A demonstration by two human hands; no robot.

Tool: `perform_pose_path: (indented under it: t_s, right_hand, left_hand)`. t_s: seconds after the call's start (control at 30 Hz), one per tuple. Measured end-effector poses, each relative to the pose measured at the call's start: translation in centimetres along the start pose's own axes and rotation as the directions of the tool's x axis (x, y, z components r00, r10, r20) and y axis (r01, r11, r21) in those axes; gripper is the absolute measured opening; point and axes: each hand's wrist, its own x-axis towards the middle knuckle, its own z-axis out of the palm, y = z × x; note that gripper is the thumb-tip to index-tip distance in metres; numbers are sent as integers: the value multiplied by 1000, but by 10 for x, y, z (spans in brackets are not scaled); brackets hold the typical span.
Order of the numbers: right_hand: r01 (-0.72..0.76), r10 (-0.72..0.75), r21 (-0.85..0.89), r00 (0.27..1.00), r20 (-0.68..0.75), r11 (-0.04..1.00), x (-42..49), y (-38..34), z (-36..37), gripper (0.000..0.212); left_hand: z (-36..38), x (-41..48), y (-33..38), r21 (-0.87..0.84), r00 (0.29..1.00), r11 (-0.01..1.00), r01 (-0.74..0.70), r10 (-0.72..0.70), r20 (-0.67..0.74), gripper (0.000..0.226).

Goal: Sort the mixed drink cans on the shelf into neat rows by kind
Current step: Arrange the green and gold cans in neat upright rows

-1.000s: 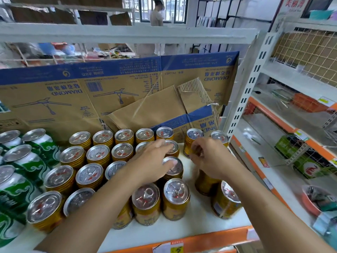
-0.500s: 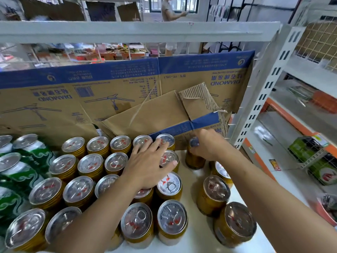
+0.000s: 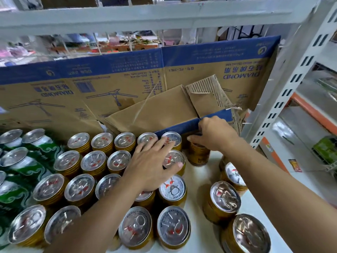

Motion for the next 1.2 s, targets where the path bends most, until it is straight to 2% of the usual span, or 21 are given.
perform_pose_path:
  t_s: [0.17, 0.43, 0.83, 0.93, 1.07, 1.13, 1.2]
  right_hand:
    - [54, -57, 28, 988, 141, 998, 0, 9, -4, 54]
    - [16, -12, 203, 1000, -22, 979, -16, 3, 5, 53]
    - [36, -34, 188, 999, -16, 982, -22, -2, 7, 58]
    - [28, -21, 197, 999, -36, 980, -30, 5, 1, 50]
    - [30, -9, 191, 994, -108, 981, -48, 27, -9, 29]
    - [16, -6, 164, 998, -61, 986, -60, 35, -11, 27]
    - [-2, -3, 87, 998, 56, 996, -71, 39, -11, 31]
  left_hand:
    - [-1, -1, 1, -6, 1000, 1000, 16, -16, 1, 78]
    - [-2, -2, 4, -16, 1000, 1000, 18, -18, -9, 78]
    - [1, -1, 1, -9, 1000, 1000, 5, -5, -2, 73]
    - [0, 0, 1, 5, 1000, 1000, 8, -8, 13, 70]
    - [1, 1, 0, 4, 1000, 1000, 9, -9, 22, 70]
    - [0, 1, 1, -11, 1000, 1000, 10, -10, 25, 68]
    - [-3, 1, 2, -28, 998, 999, 28, -27, 53, 68]
